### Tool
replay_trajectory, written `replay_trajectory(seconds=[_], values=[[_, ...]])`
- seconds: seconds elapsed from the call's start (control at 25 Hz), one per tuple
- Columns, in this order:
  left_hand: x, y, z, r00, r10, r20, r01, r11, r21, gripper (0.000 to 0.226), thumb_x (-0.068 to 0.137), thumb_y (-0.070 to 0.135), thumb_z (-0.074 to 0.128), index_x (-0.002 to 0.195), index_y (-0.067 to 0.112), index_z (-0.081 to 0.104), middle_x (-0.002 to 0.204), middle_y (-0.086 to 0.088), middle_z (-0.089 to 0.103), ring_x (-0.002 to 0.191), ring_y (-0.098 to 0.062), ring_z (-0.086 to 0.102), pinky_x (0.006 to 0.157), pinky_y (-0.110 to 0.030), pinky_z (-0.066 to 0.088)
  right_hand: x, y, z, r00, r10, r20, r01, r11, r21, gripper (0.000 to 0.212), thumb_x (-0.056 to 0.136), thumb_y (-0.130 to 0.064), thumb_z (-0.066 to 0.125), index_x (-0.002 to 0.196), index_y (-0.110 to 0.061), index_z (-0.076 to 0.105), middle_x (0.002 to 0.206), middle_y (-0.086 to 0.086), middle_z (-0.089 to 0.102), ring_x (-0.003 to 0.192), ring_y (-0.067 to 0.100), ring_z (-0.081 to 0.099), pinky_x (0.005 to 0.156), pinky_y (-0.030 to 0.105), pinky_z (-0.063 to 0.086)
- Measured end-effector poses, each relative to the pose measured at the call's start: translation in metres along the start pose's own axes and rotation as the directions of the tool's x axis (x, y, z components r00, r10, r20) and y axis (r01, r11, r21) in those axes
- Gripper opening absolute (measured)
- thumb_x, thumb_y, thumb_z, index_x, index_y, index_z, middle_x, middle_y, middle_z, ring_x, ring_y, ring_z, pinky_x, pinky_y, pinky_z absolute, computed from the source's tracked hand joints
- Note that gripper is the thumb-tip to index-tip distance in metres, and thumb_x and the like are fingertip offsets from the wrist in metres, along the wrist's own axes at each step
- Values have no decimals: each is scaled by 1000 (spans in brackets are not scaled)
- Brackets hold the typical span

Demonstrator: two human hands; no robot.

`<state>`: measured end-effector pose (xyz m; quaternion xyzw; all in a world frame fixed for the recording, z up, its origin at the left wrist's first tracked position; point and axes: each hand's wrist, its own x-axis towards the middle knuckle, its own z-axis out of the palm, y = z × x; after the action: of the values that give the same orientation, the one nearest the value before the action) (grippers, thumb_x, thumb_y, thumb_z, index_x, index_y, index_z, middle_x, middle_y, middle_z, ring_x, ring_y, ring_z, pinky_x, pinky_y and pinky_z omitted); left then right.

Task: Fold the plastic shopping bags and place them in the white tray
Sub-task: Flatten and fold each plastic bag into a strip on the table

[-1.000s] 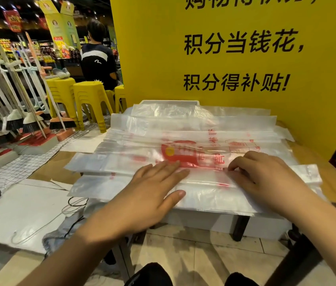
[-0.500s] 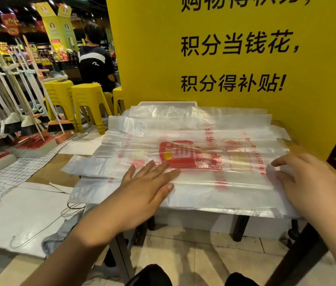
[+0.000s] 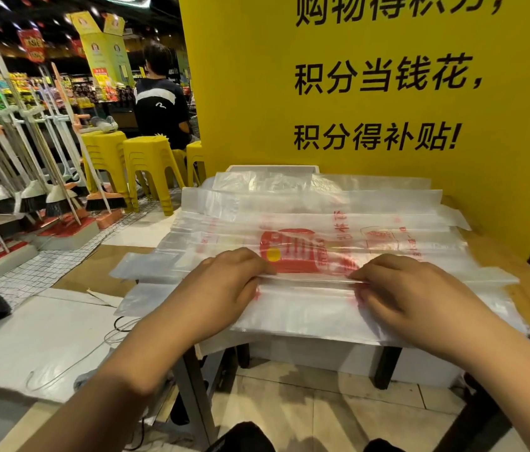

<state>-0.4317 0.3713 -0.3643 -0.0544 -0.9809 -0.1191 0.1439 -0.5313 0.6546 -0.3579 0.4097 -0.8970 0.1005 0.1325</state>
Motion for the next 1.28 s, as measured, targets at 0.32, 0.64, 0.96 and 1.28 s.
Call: replay_trajectory(seconds=[0.32,0.64,0.96,1.28], values=[[35,-15,-35,981,-78,180,91,994,-68,20,104,34,48,111,25,65,101,9,65,91,-10,58,77,-27,45,42,24,-18,982,80,173,-100,988,115,16,99,-44,52,91,-32,59,84,-15,63,79,10,58,74,37,50],[50,-32,-17,993,-114,-17,115,981,158,29,101,42,51,128,34,58,115,5,60,107,-17,55,93,-34,38,55,27,3,987,146,62,-149,987,58,19,97,-50,46,106,-36,55,100,-10,60,93,18,57,84,40,48],[35,5,9,996,-21,83,12,994,107,43,107,27,35,149,32,40,160,9,32,147,-12,22,124,-38,11,53,5,16,998,13,-58,-12,999,31,27,85,-16,66,111,-25,69,119,-4,63,109,28,58,95,40,41],[20,-2,15,949,-149,278,124,987,106,58,99,65,10,155,50,7,165,18,-9,151,-8,-14,123,-44,-11,36,-21,24,971,37,237,-69,989,128,54,100,-61,17,153,-49,22,164,-15,13,151,8,9,123,30,10]])
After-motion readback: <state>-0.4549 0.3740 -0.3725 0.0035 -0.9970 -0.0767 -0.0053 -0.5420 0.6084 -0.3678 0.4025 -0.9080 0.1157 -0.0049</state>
